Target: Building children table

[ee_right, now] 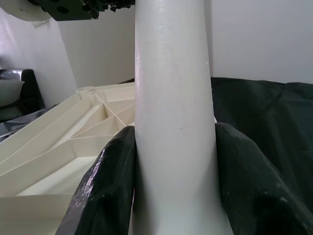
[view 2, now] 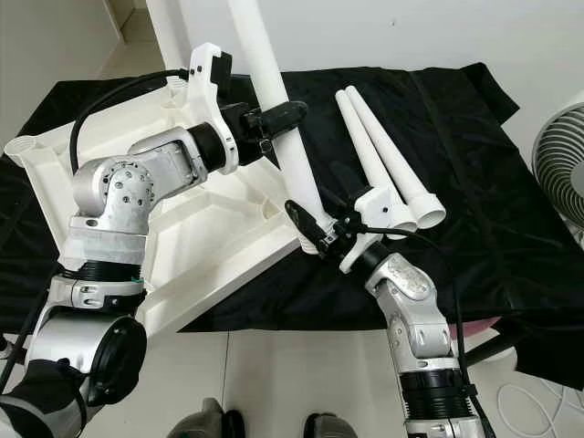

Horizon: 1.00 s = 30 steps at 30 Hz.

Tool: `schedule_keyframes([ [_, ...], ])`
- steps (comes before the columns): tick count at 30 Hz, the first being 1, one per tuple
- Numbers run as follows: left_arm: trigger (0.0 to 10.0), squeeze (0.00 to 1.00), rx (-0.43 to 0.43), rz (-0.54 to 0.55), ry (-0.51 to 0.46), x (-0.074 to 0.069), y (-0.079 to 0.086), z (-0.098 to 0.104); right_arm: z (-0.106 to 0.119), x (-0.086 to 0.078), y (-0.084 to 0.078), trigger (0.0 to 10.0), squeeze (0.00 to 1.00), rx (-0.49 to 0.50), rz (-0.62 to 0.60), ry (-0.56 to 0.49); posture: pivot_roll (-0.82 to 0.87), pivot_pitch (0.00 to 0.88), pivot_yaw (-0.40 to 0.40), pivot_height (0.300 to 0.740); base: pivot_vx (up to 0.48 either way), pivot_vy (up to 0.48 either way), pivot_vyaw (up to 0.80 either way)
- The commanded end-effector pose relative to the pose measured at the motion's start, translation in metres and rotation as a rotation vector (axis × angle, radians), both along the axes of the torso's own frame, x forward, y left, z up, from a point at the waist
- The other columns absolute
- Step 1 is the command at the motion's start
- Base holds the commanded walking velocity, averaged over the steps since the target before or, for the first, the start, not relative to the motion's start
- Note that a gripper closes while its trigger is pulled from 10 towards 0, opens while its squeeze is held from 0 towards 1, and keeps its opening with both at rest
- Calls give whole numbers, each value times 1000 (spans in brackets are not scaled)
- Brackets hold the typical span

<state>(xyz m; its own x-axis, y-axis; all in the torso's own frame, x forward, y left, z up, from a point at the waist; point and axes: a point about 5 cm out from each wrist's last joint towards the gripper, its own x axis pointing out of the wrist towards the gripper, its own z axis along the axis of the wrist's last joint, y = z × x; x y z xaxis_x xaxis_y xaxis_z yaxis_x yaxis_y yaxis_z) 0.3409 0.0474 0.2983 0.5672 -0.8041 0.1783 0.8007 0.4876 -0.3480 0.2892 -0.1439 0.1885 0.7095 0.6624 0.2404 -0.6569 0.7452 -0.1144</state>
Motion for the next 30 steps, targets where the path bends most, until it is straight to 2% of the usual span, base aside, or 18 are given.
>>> schedule_keyframes([
  [1, 0, 0, 9, -4, -25, -3, 1, 5, 6, 1, 2, 10000, 0, -11, 0, -11, -141, 96, 84, 740, 0, 0, 0],
  [2, 0, 0, 8, -4, -26, -3, 1, 5, 7, 1, 2, 10000, 55, -10, -5, -6, -141, 96, 84, 740, 0, 0, 0],
  [5, 0, 0, 11, -6, -28, -4, 0, 5, 7, 4, 1, 10000, 55, -12, -26, 2, -139, 93, 77, 740, 0, 0, 0],
  [6, 9412, 0, 20, -2, -37, -5, -1, 6, 9, 7, 0, 10000, 1000, -10, -47, 17, -138, 91, 75, 740, 0, 0, 0],
  [7, 10000, 0, 35, 7, -56, -7, -2, 7, 12, 10, -1, 10000, 1000, -28, -70, 23, -137, 92, 70, 740, 0, 0, 0],
  [14, 10000, 0, 77, 50, -125, -11, -6, 13, 22, 21, -2, 10000, 1000, -127, -161, 20, -133, 98, 56, 740, 0, 0, 0],
  [15, 10000, 0, 89, 72, -149, -12, -7, 15, 25, 24, -1, 10000, 0, -151, -186, 19, -133, 91, 55, 740, 0, 0, 0],
  [16, 10000, 0, 89, 72, -149, -12, -7, 15, 25, 24, -1, 10000, 0, -151, -186, 19, -133, 91, 55, 740, 0, 0, 0],
  [18, 10000, 0, 130, 119, -216, -15, -10, 19, 31, 29, 3, 10000, 0, -210, -223, 4, -133, 94, 55, 740, 0, 0, 0],
  [23, 10000, 0, 148, 144, -261, -18, -13, 21, 33, 28, 6, 10000, 0, -255, -229, 6, -134, 78, 56, 740, 0, 0, 0],
  [24, 10000, 0, 171, 171, -290, -20, -15, 22, 34, 29, 9, 10000, 0, -291, -240, 12, -133, 85, 53, 740, 0, 0, 0],
  [30, 10000, 0, 187, 205, -321, -23, -19, 24, 32, 33, 15, 10000, 0, -345, -267, 39, -132, 91, 55, 740, 0, 0, 0],
])
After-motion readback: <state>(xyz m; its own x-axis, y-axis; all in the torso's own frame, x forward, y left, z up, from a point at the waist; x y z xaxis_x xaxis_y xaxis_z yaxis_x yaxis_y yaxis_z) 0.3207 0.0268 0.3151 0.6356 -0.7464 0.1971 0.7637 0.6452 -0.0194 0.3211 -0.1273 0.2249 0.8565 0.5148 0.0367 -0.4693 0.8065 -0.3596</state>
